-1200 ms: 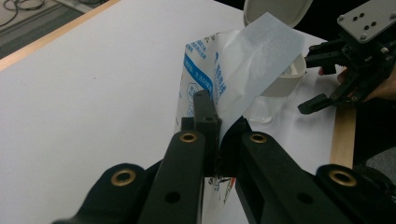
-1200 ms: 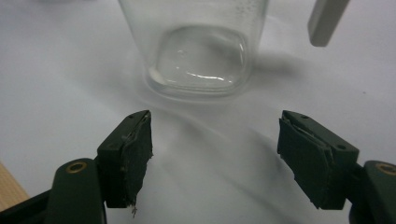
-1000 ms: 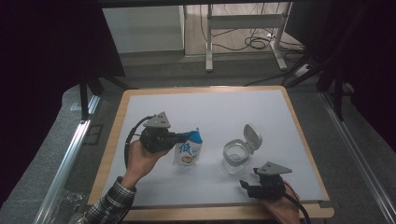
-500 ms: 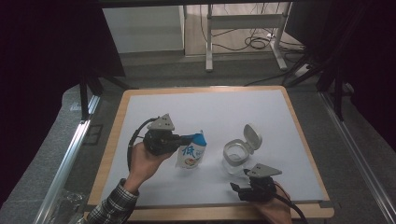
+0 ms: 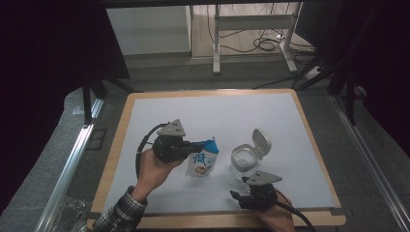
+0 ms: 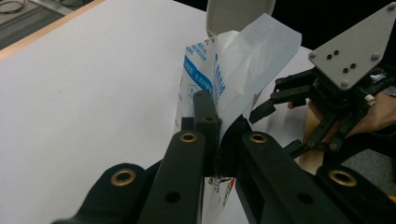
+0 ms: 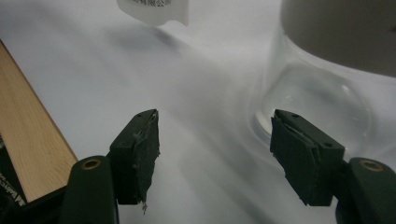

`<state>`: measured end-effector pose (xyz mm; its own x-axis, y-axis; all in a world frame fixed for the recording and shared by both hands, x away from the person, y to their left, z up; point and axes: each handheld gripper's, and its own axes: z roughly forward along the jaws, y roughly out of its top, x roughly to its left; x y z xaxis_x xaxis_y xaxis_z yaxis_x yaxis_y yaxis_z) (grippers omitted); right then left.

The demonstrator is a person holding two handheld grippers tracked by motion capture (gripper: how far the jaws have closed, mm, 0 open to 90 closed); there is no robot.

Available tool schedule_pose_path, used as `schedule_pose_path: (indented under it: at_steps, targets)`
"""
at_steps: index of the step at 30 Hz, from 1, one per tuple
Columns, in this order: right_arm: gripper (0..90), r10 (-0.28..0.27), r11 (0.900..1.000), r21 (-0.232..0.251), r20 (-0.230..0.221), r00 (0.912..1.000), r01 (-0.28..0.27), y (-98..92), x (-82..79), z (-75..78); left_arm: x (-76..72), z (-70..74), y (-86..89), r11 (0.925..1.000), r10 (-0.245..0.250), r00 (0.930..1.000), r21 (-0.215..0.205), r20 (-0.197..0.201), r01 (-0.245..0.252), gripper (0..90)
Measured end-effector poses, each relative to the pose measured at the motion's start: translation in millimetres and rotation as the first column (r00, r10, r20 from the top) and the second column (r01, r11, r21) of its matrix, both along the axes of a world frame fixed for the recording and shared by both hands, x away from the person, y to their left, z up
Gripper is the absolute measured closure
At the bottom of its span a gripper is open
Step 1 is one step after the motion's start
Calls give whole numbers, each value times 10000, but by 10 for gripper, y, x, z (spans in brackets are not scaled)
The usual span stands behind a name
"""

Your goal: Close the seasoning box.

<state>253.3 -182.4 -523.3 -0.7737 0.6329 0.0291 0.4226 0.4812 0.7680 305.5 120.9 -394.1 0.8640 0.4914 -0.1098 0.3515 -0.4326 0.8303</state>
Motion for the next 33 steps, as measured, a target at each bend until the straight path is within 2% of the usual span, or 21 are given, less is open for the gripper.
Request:
schedule_pose_path:
  at_steps: [12, 18, 26, 33]
  targets:
    - [345, 259, 9993, 269, -26, 9997, -258, 163, -2, 17, -53, 41, -56, 9999, -83, 10000, -59, -51, 82, 897]
    - [345, 465, 9988, 170, -25, 9989, -465, 268, 9, 4, -68, 54, -97, 9999, -141, 9998, -80, -118, 140, 897]
    - [345, 530, 9983, 263, -71, 9986, -528, 387, 55, -48, -97, 104, -142, 9997, -156, 9997, -185, -164, 153, 897]
    - [345, 444, 9988, 187, 187, 9988, -447, 464, 70, -73, -117, 130, -168, 9997, -191, 9996, -178, -203, 187, 898]
